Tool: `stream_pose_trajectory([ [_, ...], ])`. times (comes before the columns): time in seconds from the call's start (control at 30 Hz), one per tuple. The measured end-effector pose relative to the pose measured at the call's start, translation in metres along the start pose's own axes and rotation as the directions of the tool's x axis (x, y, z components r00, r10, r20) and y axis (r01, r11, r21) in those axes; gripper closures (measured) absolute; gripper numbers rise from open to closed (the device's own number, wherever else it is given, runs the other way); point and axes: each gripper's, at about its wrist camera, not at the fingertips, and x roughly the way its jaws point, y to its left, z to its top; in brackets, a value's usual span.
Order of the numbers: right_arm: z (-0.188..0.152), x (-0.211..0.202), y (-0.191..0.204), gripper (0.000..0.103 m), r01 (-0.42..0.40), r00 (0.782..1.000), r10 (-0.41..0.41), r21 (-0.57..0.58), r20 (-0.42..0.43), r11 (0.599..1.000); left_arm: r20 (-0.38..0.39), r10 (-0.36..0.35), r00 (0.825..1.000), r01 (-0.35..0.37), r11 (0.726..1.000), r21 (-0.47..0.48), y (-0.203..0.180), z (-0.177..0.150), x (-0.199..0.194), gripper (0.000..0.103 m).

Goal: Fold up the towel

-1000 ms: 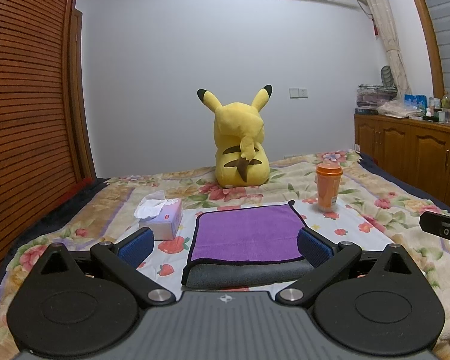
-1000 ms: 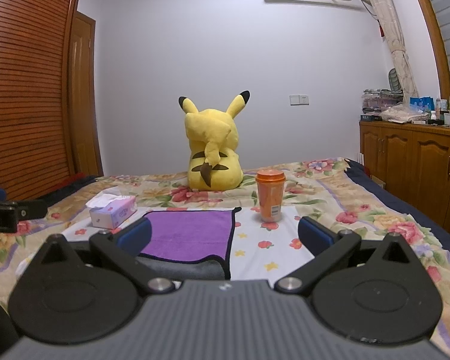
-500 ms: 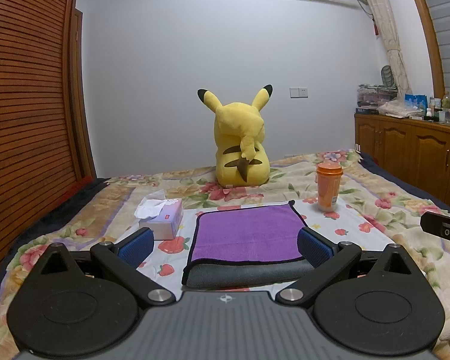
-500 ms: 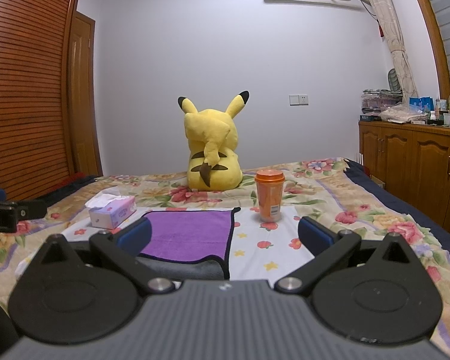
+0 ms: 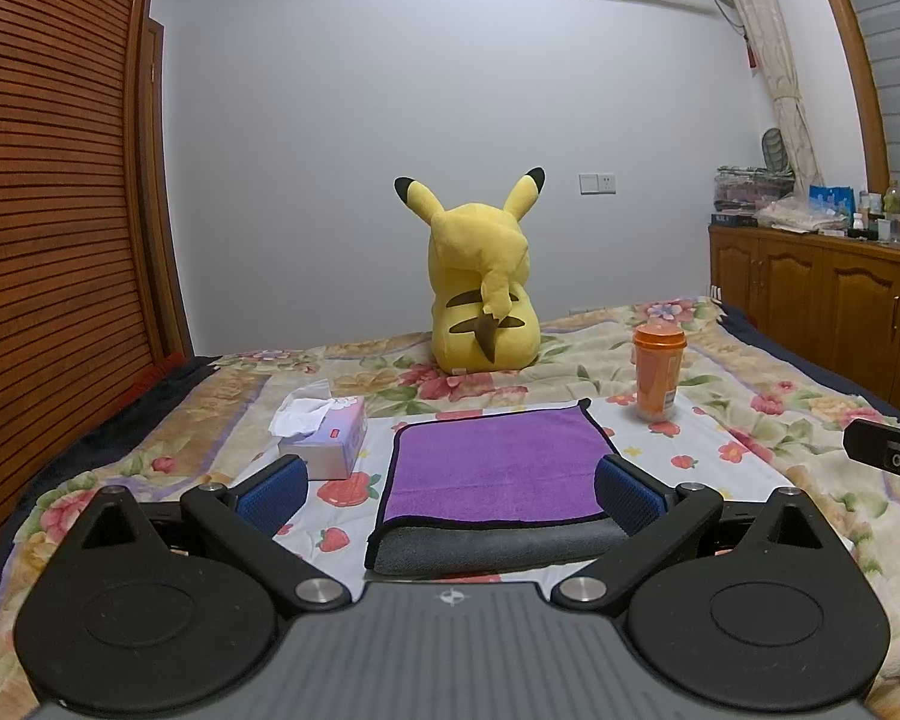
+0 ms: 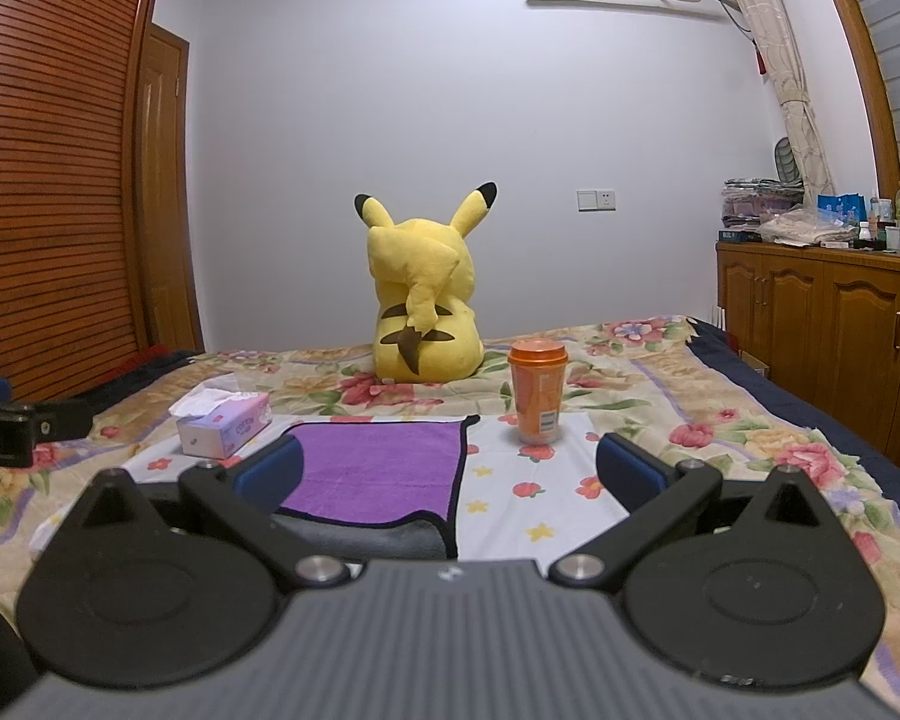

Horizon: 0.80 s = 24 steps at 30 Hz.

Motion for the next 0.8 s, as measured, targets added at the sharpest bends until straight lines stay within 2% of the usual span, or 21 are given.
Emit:
stream_pose_trajectory([
  [0.43, -0.001, -0.001, 0.001, 0.000, 0.000, 1.000, 0.000, -0.001, 0.000, 1.000, -0.004, 0.001, 1.000, -0.001, 1.000, -0.001, 0.000, -0.004, -0.001, 0.000],
  [0.5, -0.001, -0.001, 0.001, 0.000, 0.000, 1.000, 0.000, -0.002, -0.002, 1.000, -0.008, 0.002, 1.000, -0.002, 1.000, -0.002, 0.002, -0.016, 0.003, 0.000],
  [0.8, -0.009, 0.008, -0.007, 0.000, 0.003, 1.000, -0.003, -0.003, -0.026, 1.000, -0.034, 0.002, 0.999, -0.001, 1.000, 0.003, 0.002, -0.021, 0.010, 0.000],
])
